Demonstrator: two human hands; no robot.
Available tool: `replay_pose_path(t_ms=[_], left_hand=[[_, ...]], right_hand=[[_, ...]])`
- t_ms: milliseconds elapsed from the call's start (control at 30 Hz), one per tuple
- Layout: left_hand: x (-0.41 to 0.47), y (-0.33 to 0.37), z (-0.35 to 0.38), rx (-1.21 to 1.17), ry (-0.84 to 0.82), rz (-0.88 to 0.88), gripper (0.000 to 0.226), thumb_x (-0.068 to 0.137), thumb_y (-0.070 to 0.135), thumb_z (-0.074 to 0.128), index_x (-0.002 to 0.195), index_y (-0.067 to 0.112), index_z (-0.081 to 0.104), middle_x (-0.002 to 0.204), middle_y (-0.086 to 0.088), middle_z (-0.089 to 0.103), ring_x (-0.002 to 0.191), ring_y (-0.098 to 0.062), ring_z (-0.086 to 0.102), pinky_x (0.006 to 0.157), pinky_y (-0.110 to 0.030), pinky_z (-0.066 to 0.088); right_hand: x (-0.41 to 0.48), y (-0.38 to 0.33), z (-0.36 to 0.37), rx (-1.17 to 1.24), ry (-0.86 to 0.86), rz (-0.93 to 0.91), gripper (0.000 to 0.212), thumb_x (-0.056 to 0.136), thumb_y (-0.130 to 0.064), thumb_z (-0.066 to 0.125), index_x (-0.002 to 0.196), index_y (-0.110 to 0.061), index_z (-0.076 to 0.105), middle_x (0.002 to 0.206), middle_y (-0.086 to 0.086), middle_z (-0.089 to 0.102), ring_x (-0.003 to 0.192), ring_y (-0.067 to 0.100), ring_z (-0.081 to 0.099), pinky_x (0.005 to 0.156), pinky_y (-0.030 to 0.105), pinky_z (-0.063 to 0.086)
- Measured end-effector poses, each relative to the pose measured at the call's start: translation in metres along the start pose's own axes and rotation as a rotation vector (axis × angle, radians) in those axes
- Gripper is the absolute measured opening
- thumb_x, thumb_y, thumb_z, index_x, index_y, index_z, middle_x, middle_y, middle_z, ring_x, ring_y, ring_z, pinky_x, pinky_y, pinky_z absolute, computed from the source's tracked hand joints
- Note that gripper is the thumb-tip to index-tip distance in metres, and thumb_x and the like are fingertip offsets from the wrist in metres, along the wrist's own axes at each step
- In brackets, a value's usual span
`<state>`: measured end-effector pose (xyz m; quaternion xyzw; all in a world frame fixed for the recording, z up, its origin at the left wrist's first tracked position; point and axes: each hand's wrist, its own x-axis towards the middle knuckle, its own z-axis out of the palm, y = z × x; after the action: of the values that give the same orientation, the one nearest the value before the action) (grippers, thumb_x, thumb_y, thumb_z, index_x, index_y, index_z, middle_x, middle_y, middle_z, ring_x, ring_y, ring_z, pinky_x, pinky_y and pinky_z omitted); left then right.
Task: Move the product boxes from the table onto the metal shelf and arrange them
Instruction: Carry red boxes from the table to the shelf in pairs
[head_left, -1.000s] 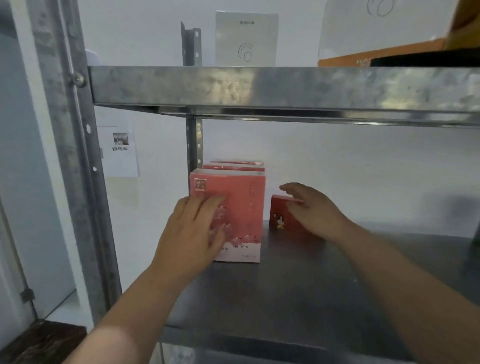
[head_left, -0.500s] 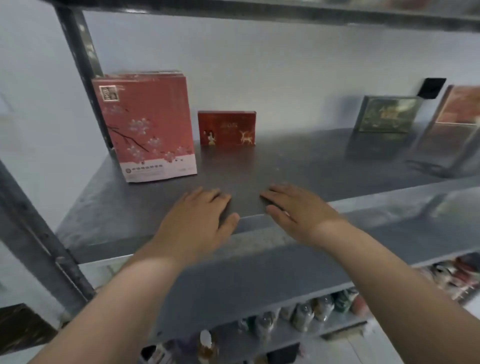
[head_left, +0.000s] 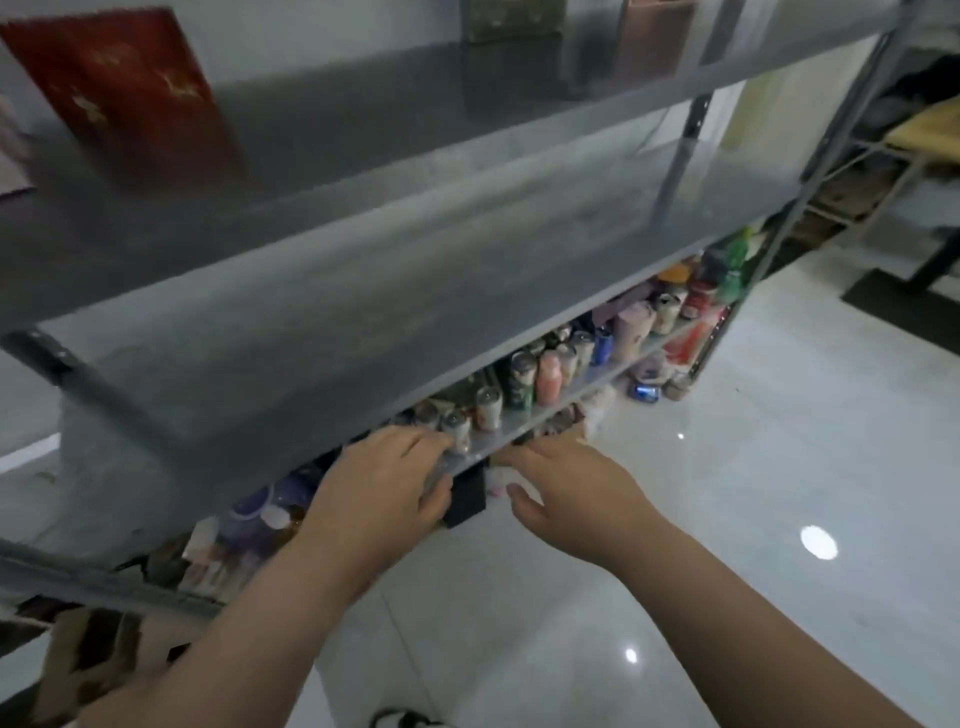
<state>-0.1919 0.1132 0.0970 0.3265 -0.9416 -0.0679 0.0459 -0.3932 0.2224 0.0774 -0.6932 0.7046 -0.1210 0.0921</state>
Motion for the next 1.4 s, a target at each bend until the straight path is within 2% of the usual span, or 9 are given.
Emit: replay_pose_path(t_ms=[100, 267, 467, 533, 733, 833, 933, 1233, 1400], left_hand=[[0.001, 0.054, 0.042, -0.016, -0.141, 0.094, 0.046, 0.089, 0.041, 0.048, 0.126, 0.020, 0.064, 0.110, 0.005, 0.067, 0.100, -0.018, 0.063, 0.080, -0.035, 0.056], [0.006, 0.128, 0.092, 0.026, -0.343, 0.262, 0.054, 0.087, 0.049, 0.039, 0.125, 0.022, 0.065, 0.113, 0.007, 0.067, 0.104, -0.015, 0.063, 0.084, -0.030, 0.054], [0.028, 0.201, 0.137, 0.073, -0.489, 0.596, 0.055, 0.088, 0.050, 0.034, 0.130, 0.026, 0.060, 0.120, 0.011, 0.065, 0.111, -0.014, 0.060, 0.097, -0.034, 0.049], [0.037, 0.224, 0.150, 0.072, -0.505, 0.719, 0.054, 0.088, 0.049, 0.035, 0.129, 0.027, 0.061, 0.120, 0.010, 0.065, 0.111, -0.016, 0.061, 0.093, -0.034, 0.049], [0.047, 0.290, 0.183, 0.092, -0.642, 1.167, 0.047, 0.097, 0.045, 0.041, 0.142, 0.031, 0.047, 0.134, 0.012, 0.056, 0.125, -0.012, 0.049, 0.100, -0.030, 0.042], [0.038, 0.321, 0.193, 0.073, -0.676, 1.363, 0.050, 0.096, 0.047, 0.036, 0.142, 0.032, 0.047, 0.134, 0.012, 0.056, 0.124, -0.011, 0.050, 0.099, -0.028, 0.042], [0.020, 0.350, 0.203, 0.057, -0.697, 1.506, 0.045, 0.099, 0.044, 0.042, 0.141, 0.031, 0.049, 0.134, 0.011, 0.056, 0.123, -0.013, 0.051, 0.096, -0.030, 0.045], [-0.058, 0.427, 0.212, 0.102, -0.725, 1.767, 0.043, 0.100, 0.041, 0.043, 0.142, 0.032, 0.047, 0.138, 0.010, 0.054, 0.125, -0.012, 0.049, 0.095, -0.028, 0.047], [-0.099, 0.480, 0.220, 0.142, -0.690, 1.792, 0.041, 0.100, 0.043, 0.044, 0.140, 0.035, 0.047, 0.137, 0.014, 0.053, 0.124, -0.009, 0.048, 0.091, -0.027, 0.048]], right_hand=[[-0.069, 0.036, 0.027, 0.038, -0.105, 0.130, 0.036, 0.100, -0.039, 0.046, 0.131, -0.026, 0.059, 0.121, -0.001, 0.065, 0.111, 0.023, 0.060, 0.087, 0.036, 0.052], [-0.172, 0.073, 0.066, 0.104, -0.189, 0.356, 0.038, 0.103, -0.038, 0.042, 0.135, -0.023, 0.055, 0.125, 0.001, 0.062, 0.116, 0.024, 0.057, 0.089, 0.036, 0.049], [-0.262, 0.080, 0.096, 0.170, -0.190, 0.676, 0.040, 0.102, -0.037, 0.041, 0.138, -0.024, 0.053, 0.128, -0.001, 0.061, 0.118, 0.023, 0.055, 0.088, 0.035, 0.047], [-0.283, 0.077, 0.102, 0.189, -0.174, 0.802, 0.040, 0.102, -0.037, 0.041, 0.138, -0.024, 0.053, 0.128, -0.001, 0.062, 0.118, 0.023, 0.055, 0.090, 0.037, 0.048], [-0.337, 0.045, 0.100, 0.260, -0.066, 1.276, 0.041, 0.101, -0.037, 0.043, 0.138, -0.023, 0.053, 0.127, 0.001, 0.062, 0.113, 0.023, 0.058, 0.088, 0.039, 0.052], [-0.362, 0.016, 0.103, 0.291, 0.024, 1.496, 0.040, 0.102, -0.037, 0.043, 0.138, -0.024, 0.054, 0.128, 0.000, 0.061, 0.116, 0.022, 0.057, 0.088, 0.038, 0.051], [-0.379, -0.016, 0.112, 0.334, 0.116, 1.691, 0.040, 0.101, -0.037, 0.043, 0.138, -0.024, 0.055, 0.128, 0.000, 0.061, 0.115, 0.021, 0.057, 0.089, 0.039, 0.052], [-0.451, -0.084, 0.151, 0.413, 0.400, 1.993, 0.034, 0.098, -0.037, 0.047, 0.128, -0.027, 0.061, 0.120, -0.006, 0.064, 0.110, 0.016, 0.059, 0.080, 0.033, 0.050], [-0.521, -0.089, 0.156, 0.424, 0.454, 2.058, 0.035, 0.098, -0.037, 0.048, 0.129, -0.026, 0.061, 0.125, -0.003, 0.061, 0.118, 0.020, 0.056, 0.089, 0.037, 0.051]])
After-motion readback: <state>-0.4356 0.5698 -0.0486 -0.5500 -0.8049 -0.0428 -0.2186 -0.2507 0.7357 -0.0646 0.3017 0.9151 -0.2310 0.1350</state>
